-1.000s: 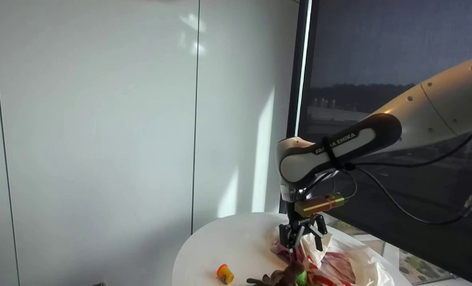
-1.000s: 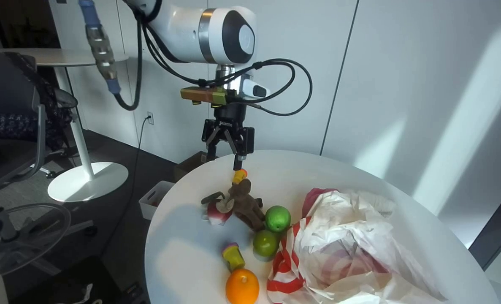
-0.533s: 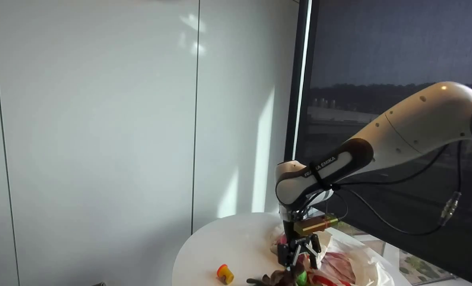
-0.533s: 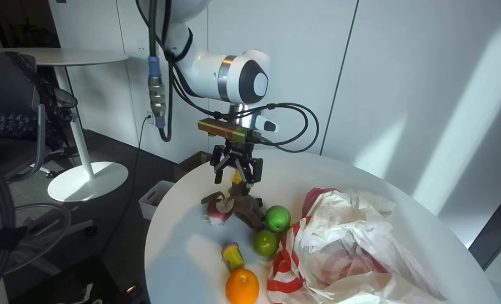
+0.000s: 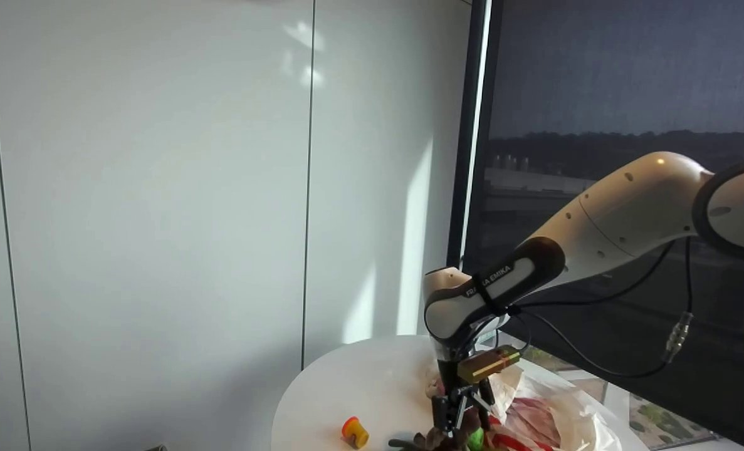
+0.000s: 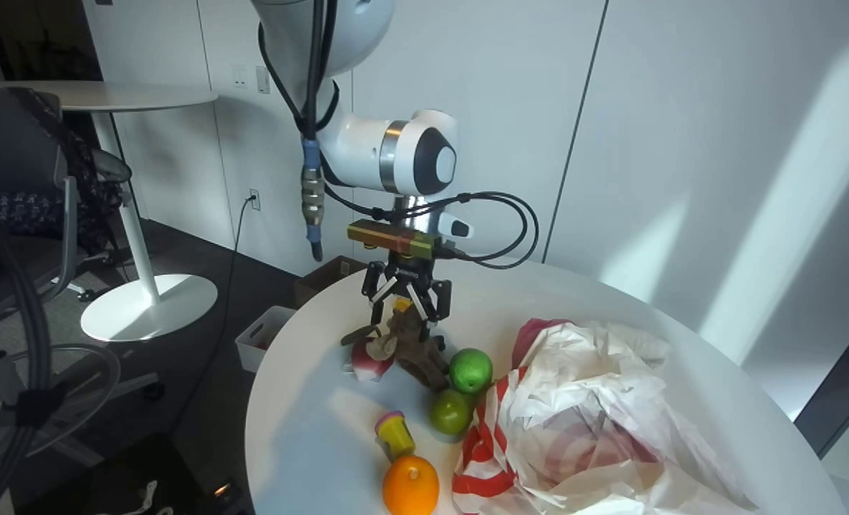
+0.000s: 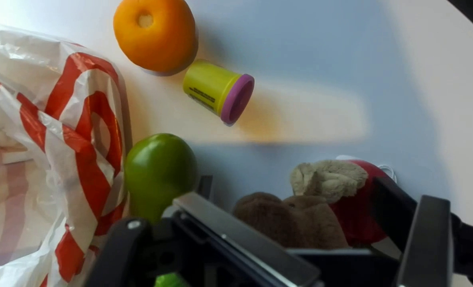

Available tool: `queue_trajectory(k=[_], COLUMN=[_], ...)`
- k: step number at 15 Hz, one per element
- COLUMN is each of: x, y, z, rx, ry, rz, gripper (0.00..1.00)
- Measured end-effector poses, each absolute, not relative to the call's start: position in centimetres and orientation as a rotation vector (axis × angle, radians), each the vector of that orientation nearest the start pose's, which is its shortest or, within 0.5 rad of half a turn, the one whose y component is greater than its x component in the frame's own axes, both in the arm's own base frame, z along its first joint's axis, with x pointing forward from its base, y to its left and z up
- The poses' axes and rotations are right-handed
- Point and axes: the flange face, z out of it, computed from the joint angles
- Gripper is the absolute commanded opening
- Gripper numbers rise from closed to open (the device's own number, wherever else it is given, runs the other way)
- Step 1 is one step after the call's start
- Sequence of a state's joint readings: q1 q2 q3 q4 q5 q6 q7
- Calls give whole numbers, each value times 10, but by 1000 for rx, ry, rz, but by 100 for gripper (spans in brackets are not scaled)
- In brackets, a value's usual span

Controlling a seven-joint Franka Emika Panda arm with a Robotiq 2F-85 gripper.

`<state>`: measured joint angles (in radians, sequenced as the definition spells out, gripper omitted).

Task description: Put the moose to, the turnip plushie, the pear and the apple in the plastic

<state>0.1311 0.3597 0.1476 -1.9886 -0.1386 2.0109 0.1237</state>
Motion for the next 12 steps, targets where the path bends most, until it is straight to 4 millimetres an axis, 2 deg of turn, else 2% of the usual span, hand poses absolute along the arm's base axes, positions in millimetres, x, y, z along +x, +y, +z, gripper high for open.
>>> queue_trajectory(k=[7, 9, 12], x=[562, 564, 565], y=[145, 144, 143], z=[263, 264, 263], rx=[-3176, -3169, -3162], ry=[-553, -581, -609], rz=[494, 492, 495], gripper=[21, 16, 19])
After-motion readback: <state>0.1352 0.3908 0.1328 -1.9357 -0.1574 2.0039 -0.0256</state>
